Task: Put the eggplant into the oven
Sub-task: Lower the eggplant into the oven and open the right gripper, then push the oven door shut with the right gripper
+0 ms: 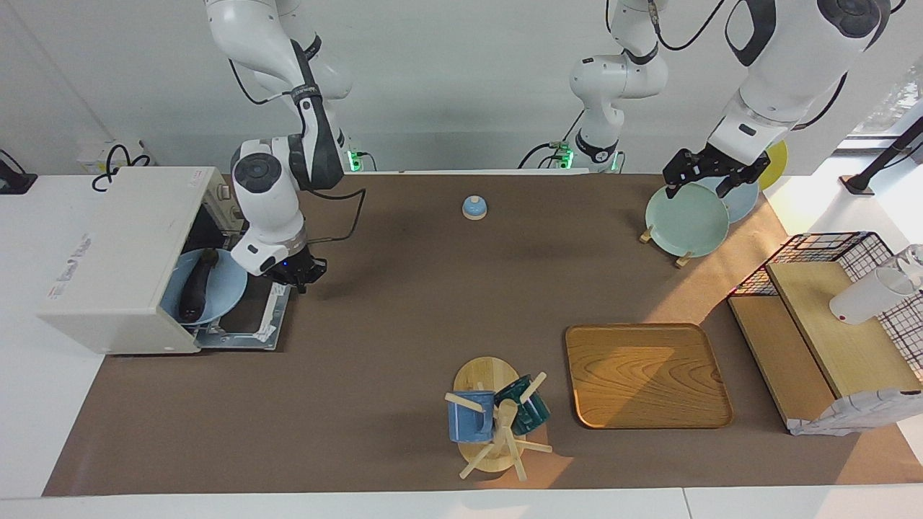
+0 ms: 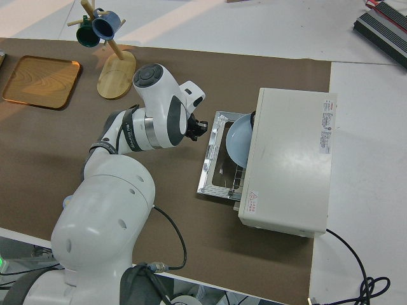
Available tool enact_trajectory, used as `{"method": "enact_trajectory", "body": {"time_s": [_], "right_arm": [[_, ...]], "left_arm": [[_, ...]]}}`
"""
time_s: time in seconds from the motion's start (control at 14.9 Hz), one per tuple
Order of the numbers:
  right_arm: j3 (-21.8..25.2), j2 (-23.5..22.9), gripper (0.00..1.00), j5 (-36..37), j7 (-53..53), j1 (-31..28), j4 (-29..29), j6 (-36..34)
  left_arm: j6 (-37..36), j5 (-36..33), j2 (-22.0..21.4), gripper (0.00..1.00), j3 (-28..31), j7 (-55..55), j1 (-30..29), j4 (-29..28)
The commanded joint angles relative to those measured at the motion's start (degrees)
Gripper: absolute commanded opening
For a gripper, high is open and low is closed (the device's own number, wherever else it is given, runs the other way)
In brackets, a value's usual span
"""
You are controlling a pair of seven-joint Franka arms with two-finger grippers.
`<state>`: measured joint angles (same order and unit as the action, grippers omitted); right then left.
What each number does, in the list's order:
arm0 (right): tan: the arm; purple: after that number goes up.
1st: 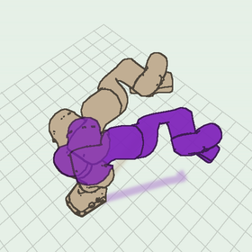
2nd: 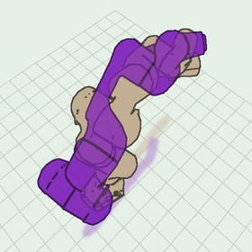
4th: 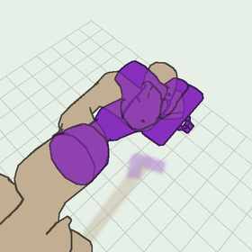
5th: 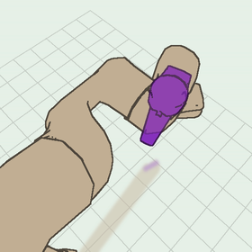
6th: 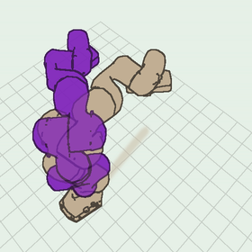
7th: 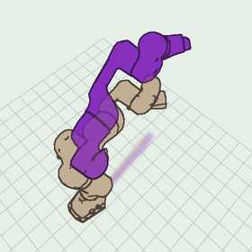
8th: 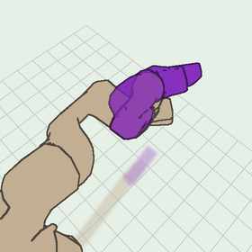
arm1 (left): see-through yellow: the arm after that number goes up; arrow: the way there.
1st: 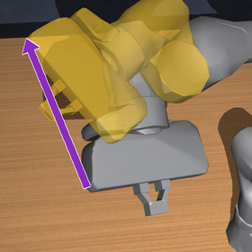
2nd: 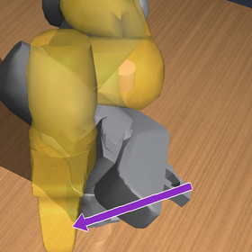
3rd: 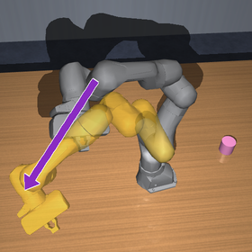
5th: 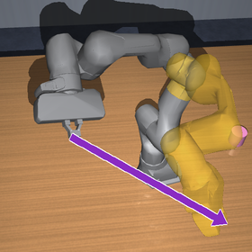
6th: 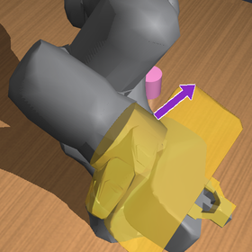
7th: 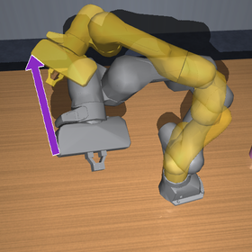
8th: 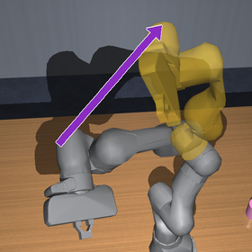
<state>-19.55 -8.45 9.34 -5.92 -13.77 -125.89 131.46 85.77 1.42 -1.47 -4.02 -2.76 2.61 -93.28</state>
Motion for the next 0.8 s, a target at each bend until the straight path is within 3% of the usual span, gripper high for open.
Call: {"method": "enact_trajectory", "body": {"time_s": [0.0,0.54,0.74], "right_arm": [[-0.14,-0.59,0.00,1.02,-0.50,-1.52,-0.85,0.81],[-0.23,-0.60,0.00,15.05,0.11,-1.88,-0.68,-1.46],[-0.40,-1.39,0.00,15.97,6.86,-1.88,10.45,-16.37]], "left_arm": [[0.36,-1.25,-0.55,1.00,-0.55,0.21,-0.67,0.03],[0.36,-1.25,-0.55,1.00,-0.46,0.21,-0.67,0.03],[0.36,-1.25,-0.55,1.00,-0.46,0.21,-0.67,0.03]]}}
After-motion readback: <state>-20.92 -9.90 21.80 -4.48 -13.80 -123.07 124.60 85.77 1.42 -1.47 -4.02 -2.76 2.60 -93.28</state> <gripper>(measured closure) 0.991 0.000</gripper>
